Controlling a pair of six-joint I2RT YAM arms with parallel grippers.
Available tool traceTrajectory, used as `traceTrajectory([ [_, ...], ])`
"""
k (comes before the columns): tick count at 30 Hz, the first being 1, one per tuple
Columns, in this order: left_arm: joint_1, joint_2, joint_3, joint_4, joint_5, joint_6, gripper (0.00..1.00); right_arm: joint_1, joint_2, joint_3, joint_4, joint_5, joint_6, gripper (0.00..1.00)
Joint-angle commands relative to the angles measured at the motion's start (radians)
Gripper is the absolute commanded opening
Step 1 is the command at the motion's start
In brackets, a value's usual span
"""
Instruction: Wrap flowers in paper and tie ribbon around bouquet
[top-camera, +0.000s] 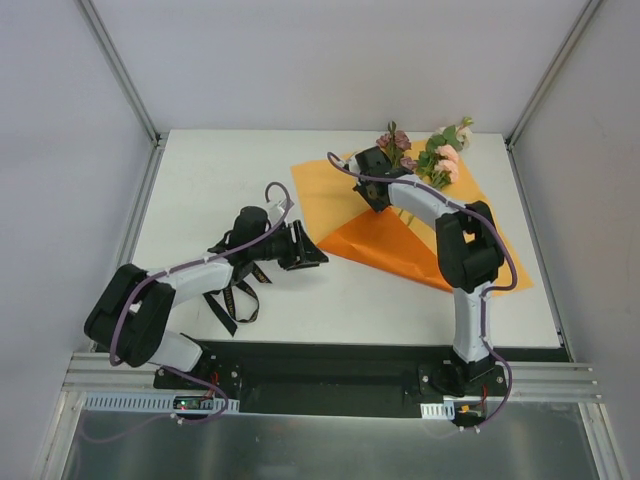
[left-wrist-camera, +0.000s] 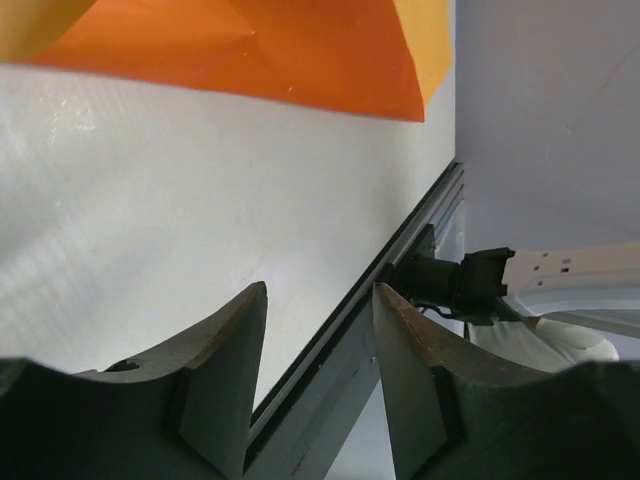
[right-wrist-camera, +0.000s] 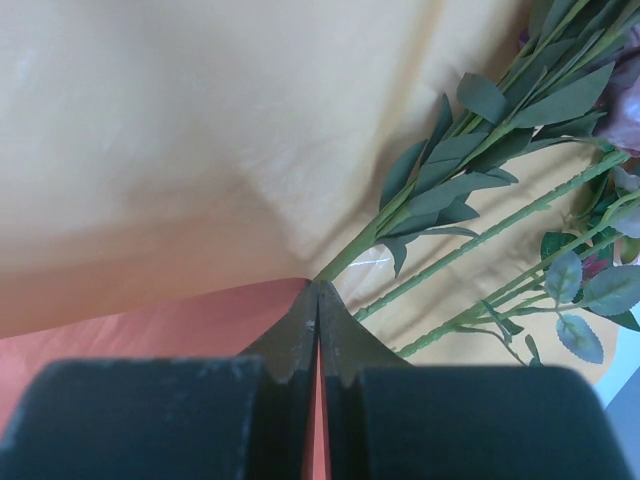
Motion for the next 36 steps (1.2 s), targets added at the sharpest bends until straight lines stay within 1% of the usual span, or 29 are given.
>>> traceTrajectory([
  [1,-0.006,0.125,0.117,0.143,0.076,-0.064,0.43,-0.012,0.016,0.055,-0.022,0.009,-0.02,0.0],
  [4,-0.006,0.191,0.173,0.216,0.091,-0.117,0.39,-0.018,0.027,0.066,-0.014,-0.017,-0.023,0.0],
  [5,-0.006,0.233,0.186,0.253,0.092,-0.131,0.36,-0.017,0.035,0.07,-0.014,-0.028,-0.029,0.0],
  [7,-0.006,0.277,0.224,0.288,0.096,-0.17,0.35,-0.017,0.047,0.086,-0.017,-0.028,-0.036,0.0],
  [8,-0.006,0.325,0.238,0.304,0.102,-0.182,0.33,-0.018,0.056,0.09,-0.019,-0.026,-0.039,0.0],
  [12,-0.011,0.448,0.347,0.377,0.126,-0.251,0.31,-0.02,0.063,0.093,-0.022,-0.037,-0.045,0.0],
  [14,-0.015,0.504,0.374,0.4,0.129,-0.263,0.31,-0.02,0.064,0.095,-0.022,-0.045,-0.046,0.0],
  [18,-0.02,0.583,0.454,0.405,0.143,-0.265,0.34,-0.023,0.079,0.107,-0.02,-0.052,-0.046,0.0],
  [21,-0.023,0.627,0.473,0.399,0.137,-0.269,0.36,-0.021,0.093,0.126,-0.035,-0.052,-0.048,0.0],
  [24,-0.023,0.659,0.474,0.378,0.114,-0.256,0.31,-0.023,0.093,0.127,-0.037,-0.055,-0.049,0.01],
  [26,-0.023,0.681,0.477,0.306,0.076,-0.239,0.26,-0.023,0.098,0.13,-0.038,-0.052,-0.049,0.0],
  [28,-0.023,0.705,0.477,0.307,0.065,-0.23,0.24,-0.024,0.105,0.141,-0.048,-0.051,-0.051,0.0],
  [32,-0.022,0.728,0.467,0.307,0.025,-0.208,0.18,-0.024,0.124,0.164,-0.06,-0.049,-0.06,0.0],
  [36,-0.019,0.741,0.448,0.292,-0.006,-0.19,0.15,-0.024,0.141,0.192,-0.069,-0.043,-0.066,0.0],
])
